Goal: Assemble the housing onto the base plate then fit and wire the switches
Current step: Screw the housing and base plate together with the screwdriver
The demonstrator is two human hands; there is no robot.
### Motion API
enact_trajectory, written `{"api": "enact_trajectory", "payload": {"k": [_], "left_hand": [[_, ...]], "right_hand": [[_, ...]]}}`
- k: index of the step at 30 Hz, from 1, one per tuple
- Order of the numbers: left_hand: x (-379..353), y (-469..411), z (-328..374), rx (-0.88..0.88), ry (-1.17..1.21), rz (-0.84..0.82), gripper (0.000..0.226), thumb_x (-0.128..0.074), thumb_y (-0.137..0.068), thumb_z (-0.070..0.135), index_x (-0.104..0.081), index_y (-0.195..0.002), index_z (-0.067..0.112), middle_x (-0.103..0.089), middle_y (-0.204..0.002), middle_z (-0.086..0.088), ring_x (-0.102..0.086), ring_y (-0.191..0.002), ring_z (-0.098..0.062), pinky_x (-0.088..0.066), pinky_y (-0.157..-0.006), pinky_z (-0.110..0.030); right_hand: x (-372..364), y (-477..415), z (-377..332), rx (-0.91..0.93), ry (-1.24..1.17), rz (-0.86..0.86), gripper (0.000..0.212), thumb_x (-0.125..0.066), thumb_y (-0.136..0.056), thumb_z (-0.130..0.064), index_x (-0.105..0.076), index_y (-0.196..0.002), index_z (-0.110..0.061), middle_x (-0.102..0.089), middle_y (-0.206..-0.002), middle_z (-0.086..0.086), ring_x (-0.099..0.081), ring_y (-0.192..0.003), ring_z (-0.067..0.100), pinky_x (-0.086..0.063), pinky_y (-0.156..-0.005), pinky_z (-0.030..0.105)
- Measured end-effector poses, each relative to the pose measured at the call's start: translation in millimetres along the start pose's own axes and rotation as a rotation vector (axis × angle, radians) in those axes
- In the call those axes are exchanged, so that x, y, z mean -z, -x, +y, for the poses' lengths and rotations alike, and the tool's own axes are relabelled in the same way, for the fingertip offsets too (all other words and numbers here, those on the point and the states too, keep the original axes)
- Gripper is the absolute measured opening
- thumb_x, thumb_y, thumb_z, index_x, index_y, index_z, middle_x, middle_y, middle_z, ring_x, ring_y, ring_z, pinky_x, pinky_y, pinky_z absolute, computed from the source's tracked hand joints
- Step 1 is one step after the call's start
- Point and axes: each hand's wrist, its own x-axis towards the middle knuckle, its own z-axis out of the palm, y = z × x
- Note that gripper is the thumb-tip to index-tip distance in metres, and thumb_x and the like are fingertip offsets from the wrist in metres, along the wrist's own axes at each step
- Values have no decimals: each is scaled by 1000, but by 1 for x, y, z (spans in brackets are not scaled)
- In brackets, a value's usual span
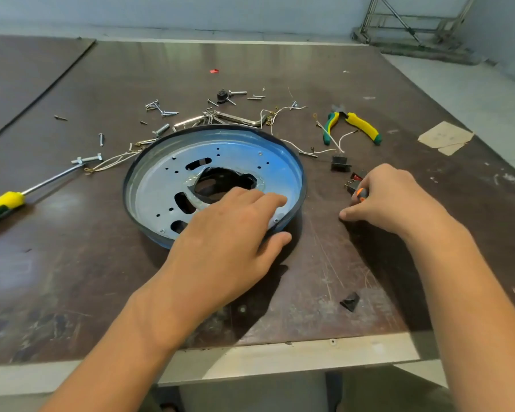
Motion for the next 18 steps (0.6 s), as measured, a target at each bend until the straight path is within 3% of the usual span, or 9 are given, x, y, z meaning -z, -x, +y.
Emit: {"api": "enact_trajectory", "payload": {"k": [2,5,8,10,13,15,18], "left_hand": [[7,0,-1,7,130,29,40,-51,-93,52,-58,-127,32,-61,-114,15,-52,-110,-7,-51,-85,-34],[23,-2,-18,1,272,-38,49,-37,-92,66,-61,-123,37,-62,-117,21,-55,-111,1,-49,-92,-35],[39,2,-50,26,467,-291,64,-40,-75,85,-51,-128,51,-53,-127,36,-48,-119,12,-42,-95,-15],[43,7,-70,26,349,-417,76,-56,-59,91,-45,-127,59,-40,-134,44,-38,-127,15,-36,-102,-11],[41,9,-87,51,134,-507,85,-62,-48,88,-41,-126,60,-26,-147,34,-26,-141,1,-18,-121,-34],[40,8,-88,79,134,-509,89,-62,-45,89,-44,-126,58,-28,-149,29,-32,-139,-3,-26,-115,-30],[38,5,-73,64,57,-442,92,-53,-46,97,-45,-126,54,-41,-134,27,-42,-123,-5,-43,-100,-32]], "right_hand": [[0,0,-1,-13,9,-23,32,-88,-71,-30,-70,-90,-13,-68,-93,11,-64,-89,28,-56,-83,44],[0,1,-1,10,17,-45,29,-85,-76,-25,-70,-96,-10,-67,-93,11,-64,-91,27,-57,-85,45],[1,0,1,34,1,-60,29,-82,-78,-24,-69,-98,-7,-67,-91,12,-64,-88,26,-58,-83,45],[0,1,2,47,-2,-60,31,-81,-77,-27,-68,-96,-6,-67,-89,12,-64,-86,25,-59,-82,45],[0,1,0,84,-19,-11,28,-82,-74,-31,-70,-86,-9,-68,-84,13,-64,-80,25,-59,-75,45],[1,3,-3,135,-71,35,17,-81,-73,-27,-71,-77,-13,-69,-79,11,-64,-76,24,-57,-69,42],[1,7,-9,285,-213,113,5,-77,-73,-19,-72,-71,-19,-70,-74,3,-65,-74,20,-56,-67,38]]}}
